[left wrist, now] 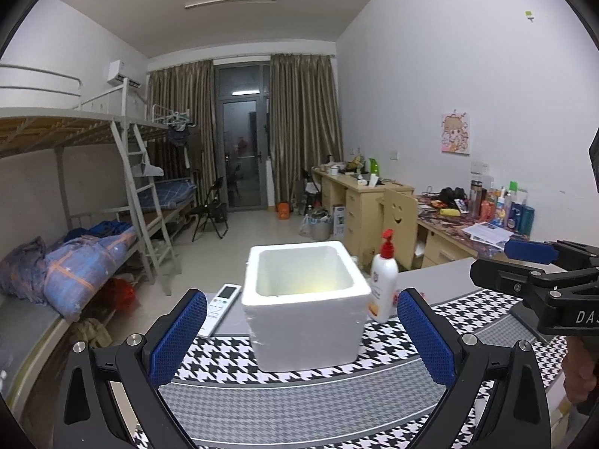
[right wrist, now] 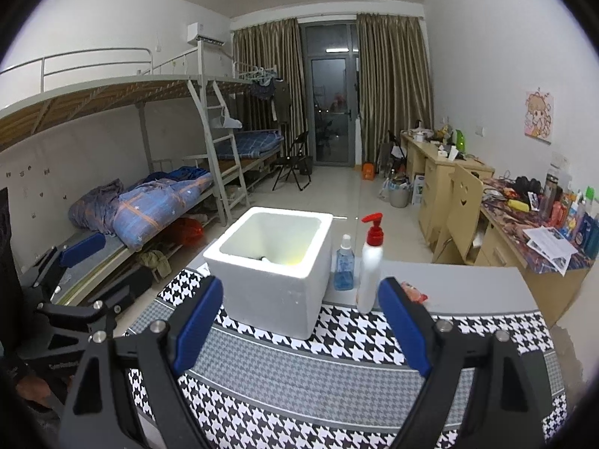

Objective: Organize soft objects
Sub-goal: 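Move both tools back from the box toward the tissue pack on the table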

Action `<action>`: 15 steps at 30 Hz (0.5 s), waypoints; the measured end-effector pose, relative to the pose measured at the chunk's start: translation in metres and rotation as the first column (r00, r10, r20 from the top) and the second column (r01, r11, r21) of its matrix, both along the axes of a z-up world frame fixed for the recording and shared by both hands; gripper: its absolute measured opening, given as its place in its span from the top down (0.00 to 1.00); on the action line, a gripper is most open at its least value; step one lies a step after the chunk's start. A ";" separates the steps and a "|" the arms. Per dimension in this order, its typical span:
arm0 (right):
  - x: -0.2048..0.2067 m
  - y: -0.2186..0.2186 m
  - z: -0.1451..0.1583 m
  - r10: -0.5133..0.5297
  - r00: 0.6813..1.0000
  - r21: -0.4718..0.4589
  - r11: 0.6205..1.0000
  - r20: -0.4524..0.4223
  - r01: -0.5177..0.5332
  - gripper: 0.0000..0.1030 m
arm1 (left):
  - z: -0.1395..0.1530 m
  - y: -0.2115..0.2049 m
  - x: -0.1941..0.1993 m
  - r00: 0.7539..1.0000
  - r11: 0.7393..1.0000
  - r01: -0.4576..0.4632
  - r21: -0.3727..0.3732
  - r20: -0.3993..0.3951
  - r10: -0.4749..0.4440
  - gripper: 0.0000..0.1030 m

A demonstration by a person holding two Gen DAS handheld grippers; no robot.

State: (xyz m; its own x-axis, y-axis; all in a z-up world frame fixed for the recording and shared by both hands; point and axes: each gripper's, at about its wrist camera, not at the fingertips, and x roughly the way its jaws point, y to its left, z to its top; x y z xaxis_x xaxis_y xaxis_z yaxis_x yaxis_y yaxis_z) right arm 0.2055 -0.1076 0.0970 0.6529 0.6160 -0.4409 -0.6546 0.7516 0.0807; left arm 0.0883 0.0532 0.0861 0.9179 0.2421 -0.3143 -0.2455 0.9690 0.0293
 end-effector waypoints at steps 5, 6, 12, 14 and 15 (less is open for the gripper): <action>-0.009 -0.014 -0.003 -0.021 1.000 0.014 1.000 0.008 0.021 0.15 | -0.004 -0.011 -0.003 1.000 1.000 0.030 -0.006 0.005 -0.030 0.01; -0.010 -0.018 -0.004 -0.026 1.000 0.018 0.999 0.010 0.026 0.15 | -0.005 -0.013 -0.003 0.999 0.999 0.037 -0.007 0.007 -0.036 0.01; -0.022 -0.033 -0.008 -0.062 0.997 0.018 0.998 0.039 0.062 0.15 | -0.008 -0.026 -0.009 0.997 0.998 0.067 -0.006 0.024 -0.067 0.01; -0.027 -0.038 -0.009 -0.073 0.996 0.017 0.997 0.055 0.072 0.15 | -0.008 -0.030 -0.012 0.997 0.997 0.076 0.003 0.033 -0.076 0.01; -0.029 -0.040 -0.010 -0.078 0.995 0.018 0.997 0.060 0.077 0.15 | -0.008 -0.033 -0.014 0.996 0.997 0.082 0.004 0.039 -0.082 0.01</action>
State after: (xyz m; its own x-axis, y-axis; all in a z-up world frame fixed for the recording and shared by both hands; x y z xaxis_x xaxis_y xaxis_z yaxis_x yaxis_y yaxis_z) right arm 0.1770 -0.1478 0.0869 0.7241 0.5689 -0.3898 -0.5987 0.7992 0.0542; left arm 0.0748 0.0200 0.0783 0.9463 0.1666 -0.2770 -0.1666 0.9857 0.0239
